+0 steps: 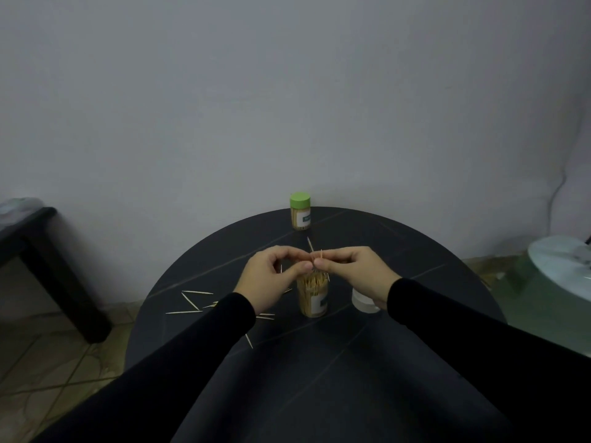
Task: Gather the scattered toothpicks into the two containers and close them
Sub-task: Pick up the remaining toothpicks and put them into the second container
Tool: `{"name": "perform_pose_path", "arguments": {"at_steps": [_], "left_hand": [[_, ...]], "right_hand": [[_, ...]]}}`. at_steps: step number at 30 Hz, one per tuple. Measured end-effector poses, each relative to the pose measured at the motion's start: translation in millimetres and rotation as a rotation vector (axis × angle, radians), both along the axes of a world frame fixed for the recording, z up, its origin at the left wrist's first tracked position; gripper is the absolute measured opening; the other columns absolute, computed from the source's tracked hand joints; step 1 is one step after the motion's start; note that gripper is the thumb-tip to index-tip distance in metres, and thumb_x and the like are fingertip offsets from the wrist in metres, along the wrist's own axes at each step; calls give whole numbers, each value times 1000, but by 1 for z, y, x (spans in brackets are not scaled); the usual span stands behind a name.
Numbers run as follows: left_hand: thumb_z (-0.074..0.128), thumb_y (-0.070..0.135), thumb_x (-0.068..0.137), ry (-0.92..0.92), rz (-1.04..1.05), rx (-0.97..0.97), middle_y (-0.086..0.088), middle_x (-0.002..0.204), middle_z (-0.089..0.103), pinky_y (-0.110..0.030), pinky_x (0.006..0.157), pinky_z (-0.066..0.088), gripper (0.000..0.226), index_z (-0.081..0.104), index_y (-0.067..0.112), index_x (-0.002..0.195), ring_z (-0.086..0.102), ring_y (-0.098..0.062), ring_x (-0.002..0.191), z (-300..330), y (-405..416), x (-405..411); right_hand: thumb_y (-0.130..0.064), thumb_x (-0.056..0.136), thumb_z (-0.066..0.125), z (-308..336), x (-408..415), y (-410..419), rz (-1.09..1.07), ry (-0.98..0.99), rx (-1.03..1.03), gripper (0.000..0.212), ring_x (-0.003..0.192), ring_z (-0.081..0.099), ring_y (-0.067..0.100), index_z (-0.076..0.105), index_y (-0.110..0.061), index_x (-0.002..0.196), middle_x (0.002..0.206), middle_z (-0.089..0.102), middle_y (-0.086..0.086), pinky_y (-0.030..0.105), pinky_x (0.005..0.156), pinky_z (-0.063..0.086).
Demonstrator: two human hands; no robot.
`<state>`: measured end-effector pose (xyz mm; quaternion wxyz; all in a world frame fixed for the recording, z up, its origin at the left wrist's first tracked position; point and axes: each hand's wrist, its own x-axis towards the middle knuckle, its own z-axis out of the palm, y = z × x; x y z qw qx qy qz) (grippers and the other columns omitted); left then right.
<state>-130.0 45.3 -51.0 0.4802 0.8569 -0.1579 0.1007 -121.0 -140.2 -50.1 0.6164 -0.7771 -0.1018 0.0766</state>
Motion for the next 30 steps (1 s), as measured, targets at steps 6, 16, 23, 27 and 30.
{"name": "perform_pose_path", "arguments": {"at_steps": [6, 16, 23, 27, 30], "left_hand": [[43, 48, 95, -247, -51, 324, 17, 126, 51, -15, 89, 35, 56, 33, 29, 146, 41, 2, 106, -8, 8, -1], [11, 70, 84, -204, -221, 729, 22, 155, 16, -41, 111, 6, 75, 24, 35, 149, 3, -4, 143, -15, -1, -9], [8, 76, 85, -352, -201, 753, 19, 154, 22, -40, 105, 12, 70, 48, 46, 134, 13, -10, 140, -13, 16, 3], [27, 56, 94, -330, -89, 422, 18, 132, 53, -35, 98, 26, 50, 58, 36, 126, 34, -6, 122, -9, 6, 14], [44, 27, 98, -289, 58, 428, 10, 120, 57, -32, 100, 34, 29, 60, 28, 122, 39, -8, 114, -16, -5, 38]], "right_hand": [[-32, 84, 70, 0, 2, -9, 94, -43, -226, 40, 104, 58, -1, 63, -27, 124, 106, 66, -12, 20, 92, 44], [-42, 78, 73, -5, 6, -11, 160, -168, -562, 30, 78, 51, -1, 64, -37, 107, 93, 61, -16, 30, 81, 42], [-57, 64, 78, -4, 3, -11, 149, -165, -531, 49, 78, 58, -4, 68, -35, 107, 92, 68, -15, 28, 81, 44], [-65, 58, 76, 1, 5, -16, 133, -164, -669, 53, 88, 58, 1, 62, -36, 100, 91, 66, -15, 40, 95, 44], [-63, 63, 76, 2, 7, -21, 106, -190, -741, 49, 87, 56, 1, 58, -33, 98, 91, 63, -14, 35, 93, 43]]}}
